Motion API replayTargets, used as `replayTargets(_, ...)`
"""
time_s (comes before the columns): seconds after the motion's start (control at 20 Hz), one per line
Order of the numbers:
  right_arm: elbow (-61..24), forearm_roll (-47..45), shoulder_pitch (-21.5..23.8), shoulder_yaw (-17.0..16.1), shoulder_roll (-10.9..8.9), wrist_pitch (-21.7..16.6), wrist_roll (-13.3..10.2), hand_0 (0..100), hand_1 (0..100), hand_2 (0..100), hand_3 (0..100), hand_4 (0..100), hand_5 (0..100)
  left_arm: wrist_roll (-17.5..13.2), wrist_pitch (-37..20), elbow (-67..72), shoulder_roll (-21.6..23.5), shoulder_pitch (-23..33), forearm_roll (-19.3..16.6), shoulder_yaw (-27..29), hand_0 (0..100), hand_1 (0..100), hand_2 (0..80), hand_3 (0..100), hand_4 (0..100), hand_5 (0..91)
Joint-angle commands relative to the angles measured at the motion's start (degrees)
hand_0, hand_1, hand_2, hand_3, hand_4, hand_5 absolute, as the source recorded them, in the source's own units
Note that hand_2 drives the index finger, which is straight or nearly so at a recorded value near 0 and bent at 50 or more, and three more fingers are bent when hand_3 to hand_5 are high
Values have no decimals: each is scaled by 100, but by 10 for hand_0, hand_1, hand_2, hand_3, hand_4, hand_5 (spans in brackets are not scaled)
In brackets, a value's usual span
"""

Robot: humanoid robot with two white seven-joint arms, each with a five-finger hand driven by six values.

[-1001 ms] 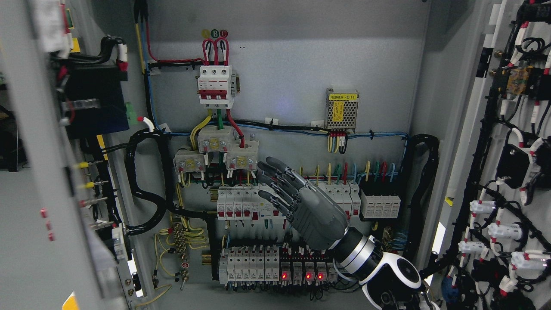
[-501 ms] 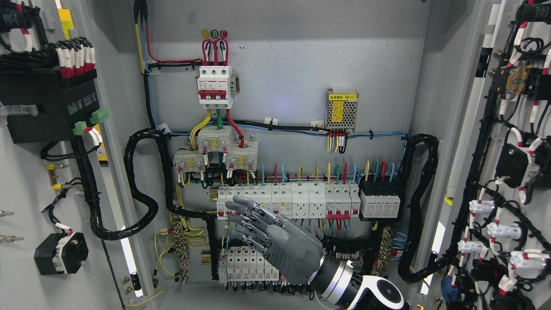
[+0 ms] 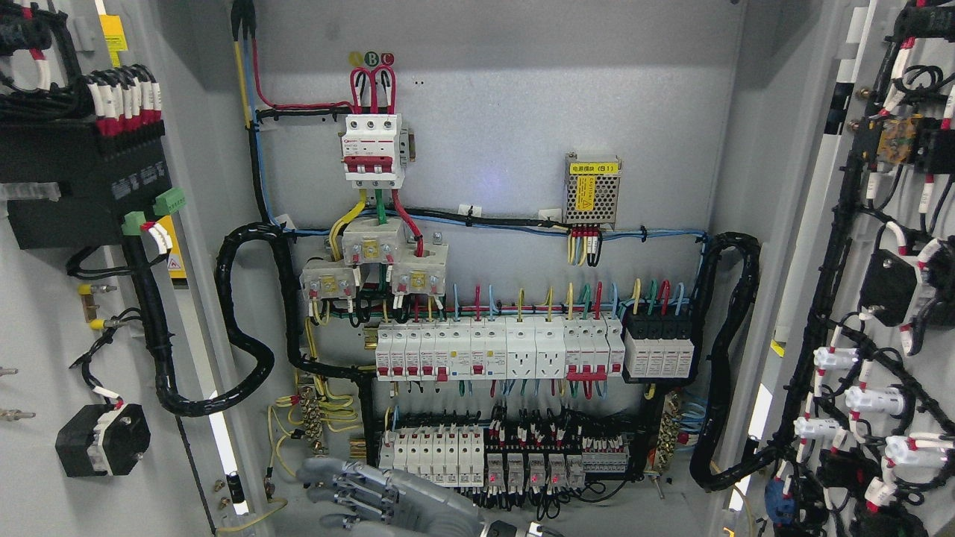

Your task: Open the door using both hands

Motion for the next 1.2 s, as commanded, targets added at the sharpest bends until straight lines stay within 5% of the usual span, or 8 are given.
replayTargets(0.0, -29, 166, 86, 1246, 323, 7, -2, 0, 500, 40, 0, 0, 0, -4, 47, -38, 6, -44, -3, -1, 120, 556, 0, 0, 0, 0)
replayTargets(0.2, 24, 104, 42, 1272, 491, 42, -2, 0, 500, 40, 0, 0, 0, -4, 56, -29, -2, -44, -3, -1, 120, 556, 0, 0, 0, 0)
replayTargets(1.15, 937, -652, -697, 1641, 500, -19, -11, 0, 500, 40, 0, 0, 0, 5, 56, -20, -2, -35, -12, -1, 120, 556, 0, 0, 0, 0)
